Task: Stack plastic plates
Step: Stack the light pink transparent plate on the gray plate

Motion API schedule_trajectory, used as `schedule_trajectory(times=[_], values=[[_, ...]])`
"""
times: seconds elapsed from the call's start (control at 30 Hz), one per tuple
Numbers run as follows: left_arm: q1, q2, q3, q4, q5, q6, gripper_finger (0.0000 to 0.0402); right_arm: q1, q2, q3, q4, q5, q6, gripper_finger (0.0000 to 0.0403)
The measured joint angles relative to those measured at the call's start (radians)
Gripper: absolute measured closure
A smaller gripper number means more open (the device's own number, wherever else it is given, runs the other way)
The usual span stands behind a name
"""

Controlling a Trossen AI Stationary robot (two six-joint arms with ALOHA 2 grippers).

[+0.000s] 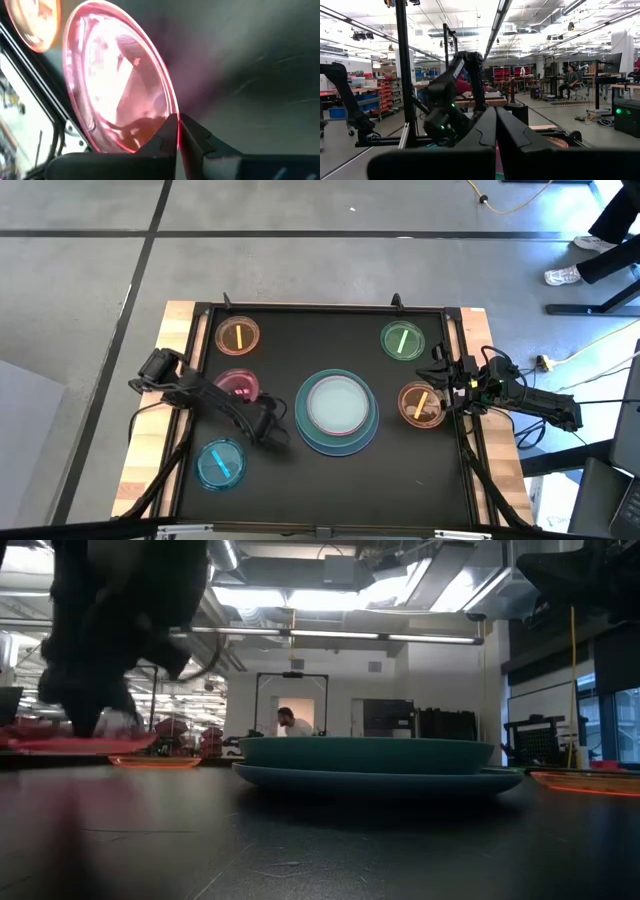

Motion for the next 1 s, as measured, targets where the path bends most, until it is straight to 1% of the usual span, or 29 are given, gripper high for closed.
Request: schedule_trajectory(times=[0.13, 0.23, 0.37, 0.47, 0.63, 0.8, 1.0], values=[[-0.027, 0.0, 0.118, -0.013, -0.079, 0.052, 0.0393, 0.0, 0.0, 0.0, 0.0, 0.0, 0.0, 0.0398], [-0.049, -0.001, 0.206, 0.008, -0.16, 0.127, 0.0395, 0.0, 0.0, 0.0, 0.0, 0.0, 0.0, 0.0398], [-0.073, -0.001, 0.301, 0.095, -0.255, 0.26, 0.0397, 0.0, 0.0, 0.0, 0.0, 0.0, 0.0, 0.0398], [-0.075, -0.002, 0.343, 0.195, -0.292, 0.363, 0.0392, 0.0, 0.0, 0.0, 0.0, 0.0, 0.0, 0.0398], [-0.062, -0.002, 0.349, 0.434, -0.3, 0.537, 0.0388, 0.0, 0.0, 0.0, 0.0, 0.0, 0.0, 0.0398], [-0.027, 0.016, 0.312, 0.694, -0.299, 0.712, 0.0391, 0.0, 0.0, 0.0, 0.0, 0.0, 0.0, 0.0398], [0.012, 0.02, 0.232, 0.934, -0.281, 0.799, 0.0391, 0.0, 0.0, 0.0, 0.0, 0.009, 0.0, 0.0398]])
